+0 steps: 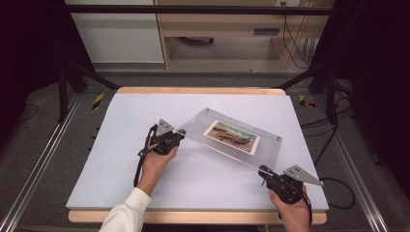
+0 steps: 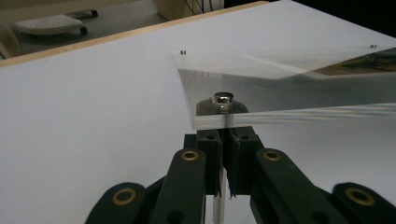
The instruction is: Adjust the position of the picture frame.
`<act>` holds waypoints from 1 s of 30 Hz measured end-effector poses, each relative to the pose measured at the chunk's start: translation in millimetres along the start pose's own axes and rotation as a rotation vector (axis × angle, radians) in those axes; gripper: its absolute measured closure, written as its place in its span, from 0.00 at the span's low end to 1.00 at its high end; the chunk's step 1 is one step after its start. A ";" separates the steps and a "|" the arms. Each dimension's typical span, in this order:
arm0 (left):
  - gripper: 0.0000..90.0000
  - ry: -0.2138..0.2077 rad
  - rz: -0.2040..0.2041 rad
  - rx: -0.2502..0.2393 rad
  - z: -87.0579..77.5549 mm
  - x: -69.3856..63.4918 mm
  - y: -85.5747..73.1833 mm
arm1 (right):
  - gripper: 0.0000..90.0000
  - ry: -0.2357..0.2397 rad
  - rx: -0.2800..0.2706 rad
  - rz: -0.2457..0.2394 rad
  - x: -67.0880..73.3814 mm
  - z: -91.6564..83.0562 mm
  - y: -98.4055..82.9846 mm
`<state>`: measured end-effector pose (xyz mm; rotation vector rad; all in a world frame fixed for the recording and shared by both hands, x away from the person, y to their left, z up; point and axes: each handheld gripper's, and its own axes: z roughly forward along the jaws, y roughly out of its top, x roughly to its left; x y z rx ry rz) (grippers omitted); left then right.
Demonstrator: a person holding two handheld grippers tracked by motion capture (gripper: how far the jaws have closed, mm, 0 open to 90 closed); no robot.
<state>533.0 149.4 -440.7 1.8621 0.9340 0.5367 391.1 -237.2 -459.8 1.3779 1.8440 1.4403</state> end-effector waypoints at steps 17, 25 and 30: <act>0.94 0.056 -0.017 -0.118 -39.4 4.6 8.1 | 0.91 0.058 -0.040 -0.034 4.9 7.5 29.5; 0.94 0.088 -0.033 -0.154 -59.2 9.8 5.7 | 0.91 0.093 -0.049 -0.059 11.5 14.1 38.8; 0.94 0.112 -0.041 -0.168 -74.7 12.6 2.8 | 0.91 0.116 -0.048 -0.076 17.7 19.6 46.0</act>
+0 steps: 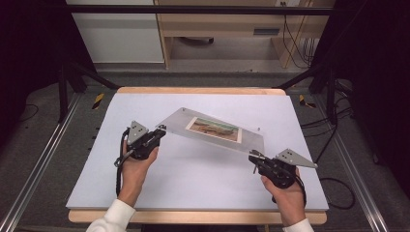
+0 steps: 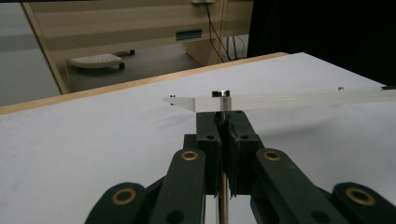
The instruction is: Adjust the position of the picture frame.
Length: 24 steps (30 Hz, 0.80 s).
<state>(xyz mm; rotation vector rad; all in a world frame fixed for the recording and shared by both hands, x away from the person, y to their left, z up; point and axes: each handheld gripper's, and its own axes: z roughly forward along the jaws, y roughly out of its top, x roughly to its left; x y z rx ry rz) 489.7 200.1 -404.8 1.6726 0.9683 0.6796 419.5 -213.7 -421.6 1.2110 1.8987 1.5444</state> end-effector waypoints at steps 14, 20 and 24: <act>0.94 0.073 -0.022 -0.036 -45.6 11.9 -8.9 | 0.91 0.072 0.011 -0.043 17.4 23.5 9.3; 0.94 0.082 -0.035 -0.042 -58.8 13.2 -15.8 | 0.91 0.091 0.021 -0.047 21.8 28.6 8.1; 0.94 0.092 -0.045 -0.045 -68.2 13.6 -22.2 | 0.91 0.104 0.031 -0.050 27.2 30.2 6.7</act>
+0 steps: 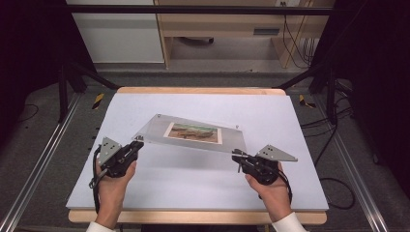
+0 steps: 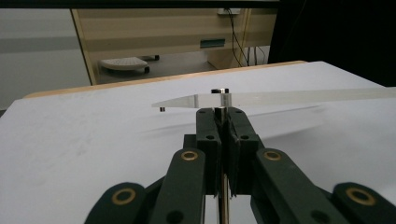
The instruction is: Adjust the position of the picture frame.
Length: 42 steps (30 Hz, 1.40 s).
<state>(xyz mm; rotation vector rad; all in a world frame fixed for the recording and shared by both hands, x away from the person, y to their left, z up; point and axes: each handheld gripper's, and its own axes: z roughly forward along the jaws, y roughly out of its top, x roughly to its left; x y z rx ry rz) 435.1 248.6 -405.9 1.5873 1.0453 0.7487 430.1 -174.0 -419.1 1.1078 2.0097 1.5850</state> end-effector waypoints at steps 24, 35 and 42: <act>0.93 0.008 -0.002 -0.003 -22.5 -7.2 -18.5 | 0.91 0.013 0.019 -0.009 8.1 -0.7 -7.0; 0.93 -0.004 -0.025 -0.014 1.7 -13.1 -18.1 | 0.91 -0.026 0.009 0.027 -9.1 -1.9 -7.0; 0.93 -0.013 -0.025 0.008 6.4 -16.2 -25.2 | 0.92 -0.035 0.015 0.035 -17.9 -1.5 -8.7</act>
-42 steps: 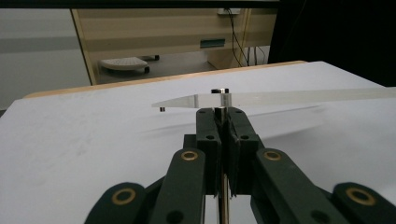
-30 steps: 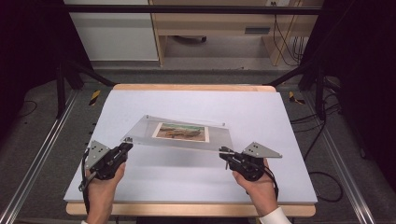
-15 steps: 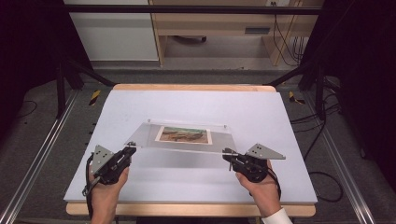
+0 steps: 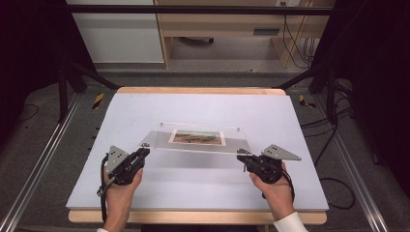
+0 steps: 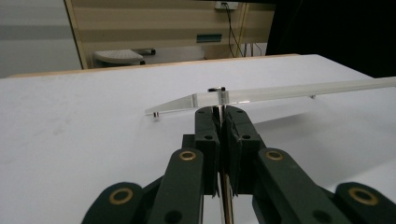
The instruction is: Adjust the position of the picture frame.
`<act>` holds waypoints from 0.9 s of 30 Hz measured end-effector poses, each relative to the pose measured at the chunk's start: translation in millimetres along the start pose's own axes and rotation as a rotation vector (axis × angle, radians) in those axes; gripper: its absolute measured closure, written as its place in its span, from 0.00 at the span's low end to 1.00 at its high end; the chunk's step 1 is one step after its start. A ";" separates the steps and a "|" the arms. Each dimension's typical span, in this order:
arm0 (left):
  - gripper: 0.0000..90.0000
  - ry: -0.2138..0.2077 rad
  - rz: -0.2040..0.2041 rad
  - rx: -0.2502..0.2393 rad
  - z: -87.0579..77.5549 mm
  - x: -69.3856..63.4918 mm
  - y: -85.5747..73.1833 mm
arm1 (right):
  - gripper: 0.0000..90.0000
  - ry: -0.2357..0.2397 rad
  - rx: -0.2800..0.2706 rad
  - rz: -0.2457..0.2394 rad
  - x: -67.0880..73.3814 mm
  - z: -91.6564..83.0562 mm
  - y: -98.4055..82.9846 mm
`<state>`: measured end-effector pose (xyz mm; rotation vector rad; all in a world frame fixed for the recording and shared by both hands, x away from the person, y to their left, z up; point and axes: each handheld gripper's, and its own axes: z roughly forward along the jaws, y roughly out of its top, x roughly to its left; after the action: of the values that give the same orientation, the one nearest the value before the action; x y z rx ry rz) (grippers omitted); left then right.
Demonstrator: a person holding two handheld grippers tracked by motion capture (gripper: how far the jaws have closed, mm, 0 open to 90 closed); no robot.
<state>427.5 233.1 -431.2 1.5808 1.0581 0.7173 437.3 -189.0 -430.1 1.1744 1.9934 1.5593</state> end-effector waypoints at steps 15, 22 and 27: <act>0.92 -0.029 0.067 0.167 -10.7 -5.3 -26.6 | 0.94 -0.046 0.116 -0.003 7.8 -1.5 -29.0; 0.92 -0.055 0.045 0.223 -12.0 -4.5 -35.6 | 0.94 -0.023 0.176 0.009 4.4 -1.1 -39.9; 0.92 -0.060 0.055 0.254 -12.4 -5.3 -38.8 | 0.94 -0.023 0.211 0.019 3.6 -1.2 -43.9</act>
<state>404.1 235.7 -464.9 1.8428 1.0982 0.5848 417.2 -189.2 -469.3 1.2863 2.1796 1.3626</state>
